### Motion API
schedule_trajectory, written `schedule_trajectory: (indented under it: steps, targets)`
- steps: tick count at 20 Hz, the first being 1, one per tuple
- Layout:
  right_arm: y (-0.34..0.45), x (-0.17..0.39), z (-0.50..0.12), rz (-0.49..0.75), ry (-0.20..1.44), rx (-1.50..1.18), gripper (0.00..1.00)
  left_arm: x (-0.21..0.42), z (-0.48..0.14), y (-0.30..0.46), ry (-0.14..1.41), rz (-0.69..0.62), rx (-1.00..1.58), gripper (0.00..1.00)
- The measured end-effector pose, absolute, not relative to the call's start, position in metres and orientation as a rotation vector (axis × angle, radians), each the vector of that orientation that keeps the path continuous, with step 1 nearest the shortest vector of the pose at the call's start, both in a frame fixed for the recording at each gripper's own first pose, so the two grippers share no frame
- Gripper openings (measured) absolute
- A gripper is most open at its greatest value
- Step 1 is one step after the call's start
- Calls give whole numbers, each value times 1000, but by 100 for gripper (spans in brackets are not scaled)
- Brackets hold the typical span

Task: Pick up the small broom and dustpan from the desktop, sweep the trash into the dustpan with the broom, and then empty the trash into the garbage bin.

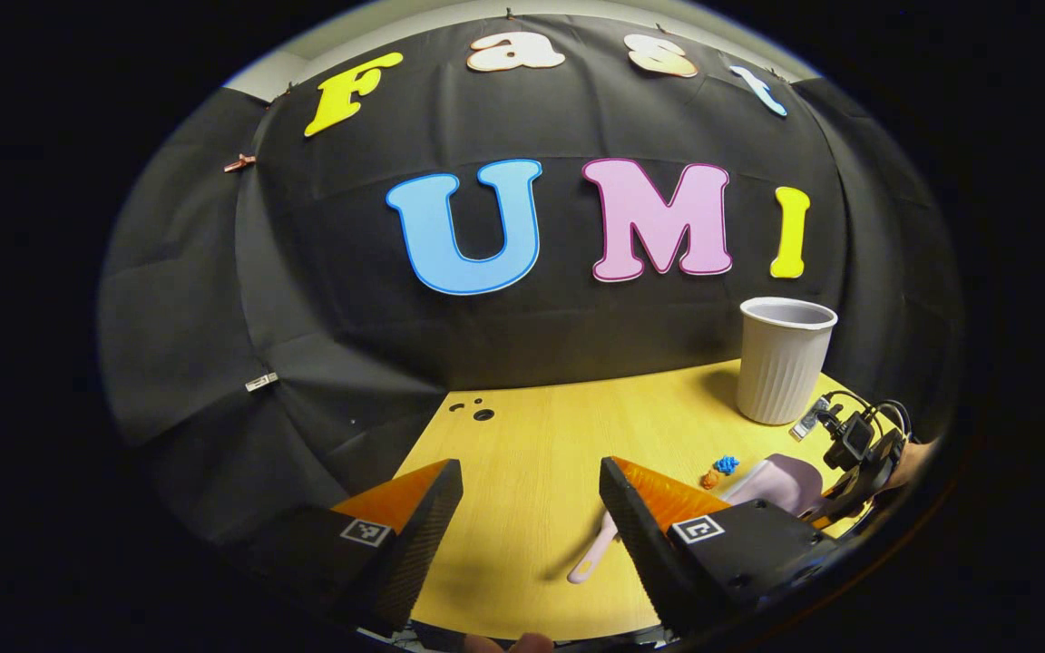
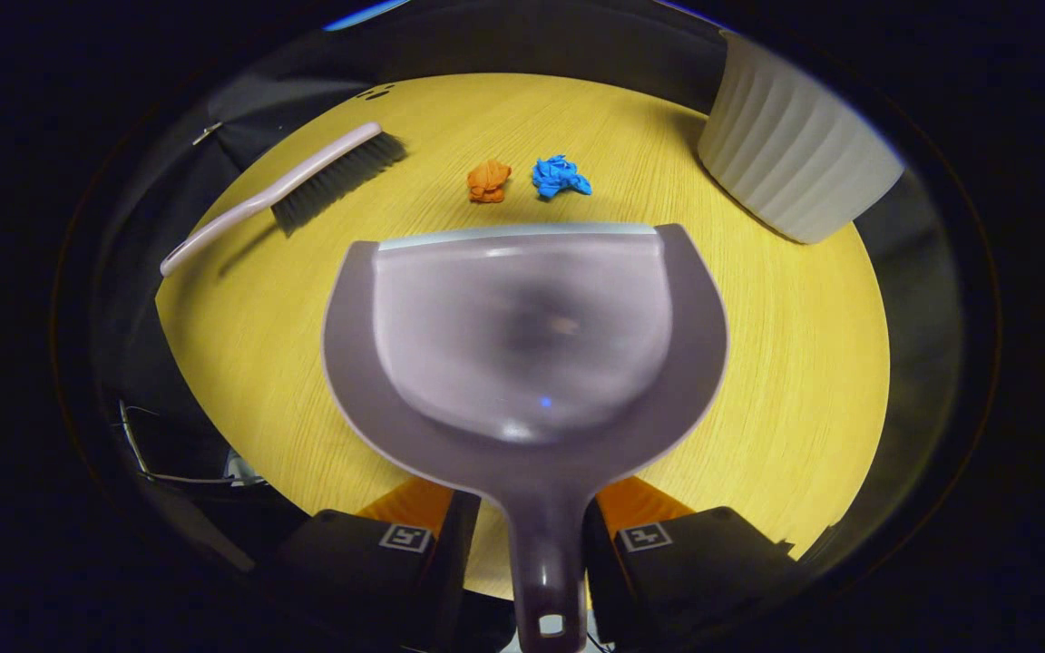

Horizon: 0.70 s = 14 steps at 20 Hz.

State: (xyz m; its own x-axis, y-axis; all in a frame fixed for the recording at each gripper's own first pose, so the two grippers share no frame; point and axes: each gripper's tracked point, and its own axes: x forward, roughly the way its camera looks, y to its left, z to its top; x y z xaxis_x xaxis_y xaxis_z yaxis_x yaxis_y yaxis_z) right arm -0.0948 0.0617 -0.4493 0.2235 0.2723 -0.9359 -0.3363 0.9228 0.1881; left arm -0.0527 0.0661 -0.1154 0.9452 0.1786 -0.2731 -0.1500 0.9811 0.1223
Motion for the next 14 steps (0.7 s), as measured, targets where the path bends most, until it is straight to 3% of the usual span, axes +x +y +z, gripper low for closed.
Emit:
schedule_trajectory:
  steps: [3, 4, 6, 7, 9, 12, 14]
  targets:
    - [60, -92, -451, 396, 1256, -30, 50, -46, -115, 59, 282, 148, 110, 96]
    - [61, -90, -453, 390, 1255, -18, 38, -44, -115, 57, 283, 140, 107, 96]
    - [61, -90, -452, 391, 1245, -31, 34, -41, -119, 57, 289, 133, 99, 96]
    - [61, -91, -451, 388, 1237, -37, 37, -41, -121, 57, 295, 132, 101, 96]
    - [60, -96, -444, 395, 1218, -58, 34, -40, -124, 61, 306, 130, 108, 96]
    - [60, -113, -416, 424, 1175, -45, 40, -33, -150, 59, 381, 57, 105, 96]
    - [55, -123, -399, 419, 1162, -35, 34, -27, -187, 55, 490, -17, 70, 96]
